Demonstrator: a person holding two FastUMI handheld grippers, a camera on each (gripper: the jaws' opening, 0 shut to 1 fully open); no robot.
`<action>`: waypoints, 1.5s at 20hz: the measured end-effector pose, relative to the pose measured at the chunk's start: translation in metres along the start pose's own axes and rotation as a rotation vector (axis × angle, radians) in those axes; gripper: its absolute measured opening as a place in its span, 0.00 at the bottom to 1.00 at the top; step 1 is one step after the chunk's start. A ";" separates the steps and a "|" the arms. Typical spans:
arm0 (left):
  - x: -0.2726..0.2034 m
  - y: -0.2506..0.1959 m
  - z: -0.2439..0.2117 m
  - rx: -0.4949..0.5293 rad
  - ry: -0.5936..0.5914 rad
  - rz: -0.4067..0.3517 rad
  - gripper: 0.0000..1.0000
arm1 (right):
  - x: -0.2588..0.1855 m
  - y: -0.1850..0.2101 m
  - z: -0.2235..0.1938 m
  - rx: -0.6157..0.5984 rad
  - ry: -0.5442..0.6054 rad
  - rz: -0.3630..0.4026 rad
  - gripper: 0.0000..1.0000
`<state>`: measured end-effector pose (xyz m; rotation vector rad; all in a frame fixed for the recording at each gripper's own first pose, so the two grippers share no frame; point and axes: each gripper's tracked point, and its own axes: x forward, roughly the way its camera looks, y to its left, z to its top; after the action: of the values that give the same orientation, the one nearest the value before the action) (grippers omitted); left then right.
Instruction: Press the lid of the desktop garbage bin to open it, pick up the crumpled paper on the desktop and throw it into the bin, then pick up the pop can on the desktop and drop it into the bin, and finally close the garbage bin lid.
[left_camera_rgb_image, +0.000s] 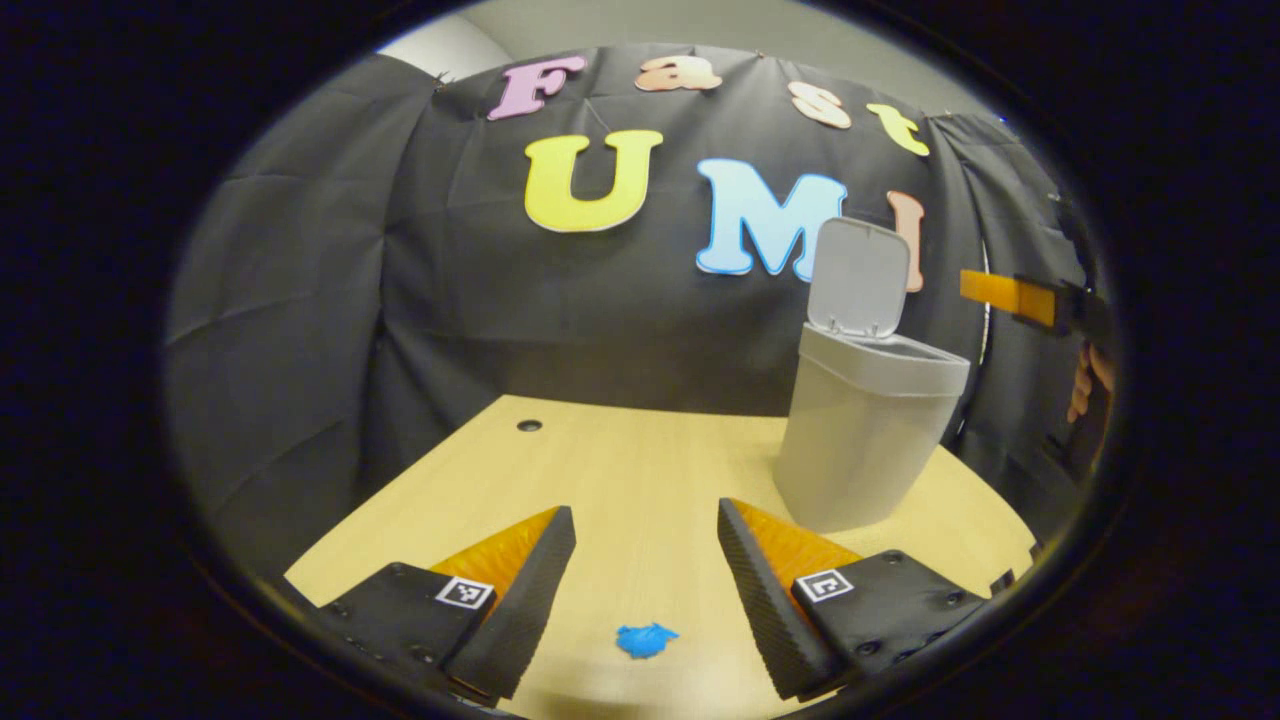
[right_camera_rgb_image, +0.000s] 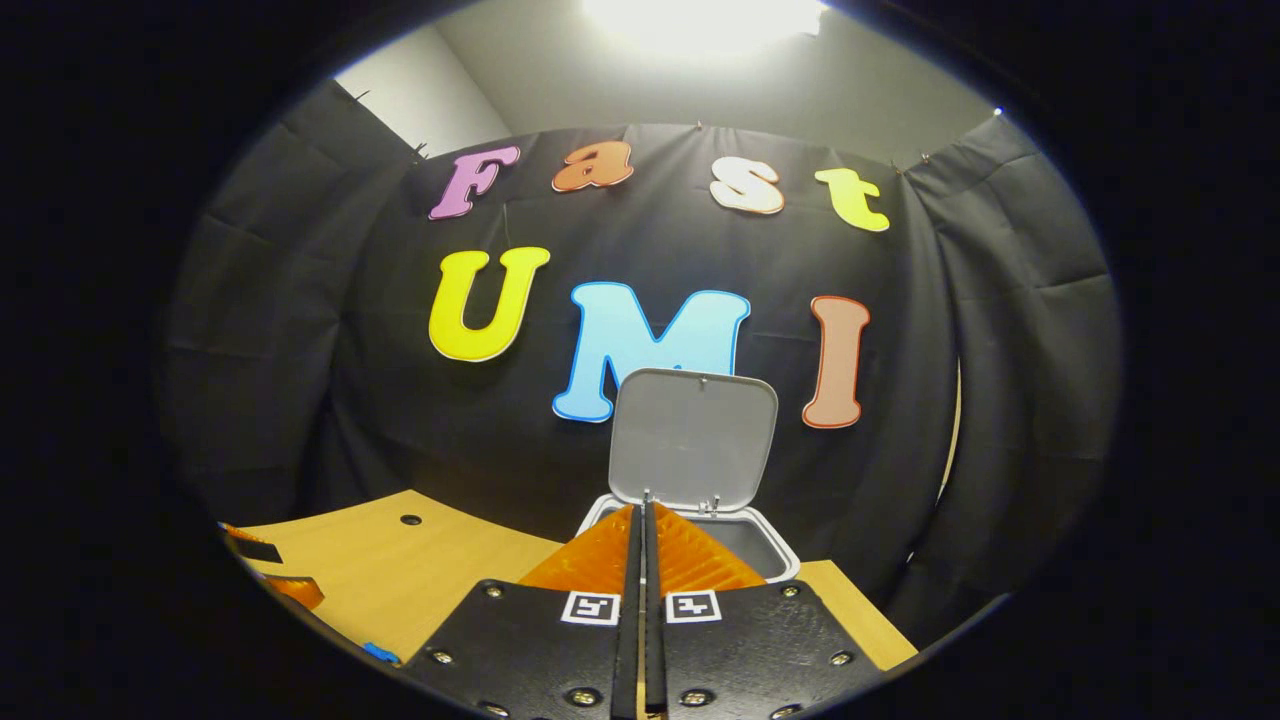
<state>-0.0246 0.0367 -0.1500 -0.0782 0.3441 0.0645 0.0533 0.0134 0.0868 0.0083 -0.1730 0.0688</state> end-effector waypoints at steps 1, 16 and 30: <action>0.001 0.004 -0.008 0.020 0.019 0.003 0.92 | -0.007 0.005 0.003 0.004 -0.001 0.006 0.04; 0.024 -0.008 -0.105 0.135 0.249 -0.253 0.97 | -0.053 0.023 -0.040 0.125 0.129 -0.180 0.51; 0.056 -0.022 -0.197 0.268 0.401 -0.352 0.97 | -0.089 -0.004 -0.039 0.039 0.181 -0.314 0.83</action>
<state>-0.0362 0.0000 -0.3523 0.1166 0.7307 -0.3505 -0.0268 0.0044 0.0332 0.0676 0.0121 -0.2403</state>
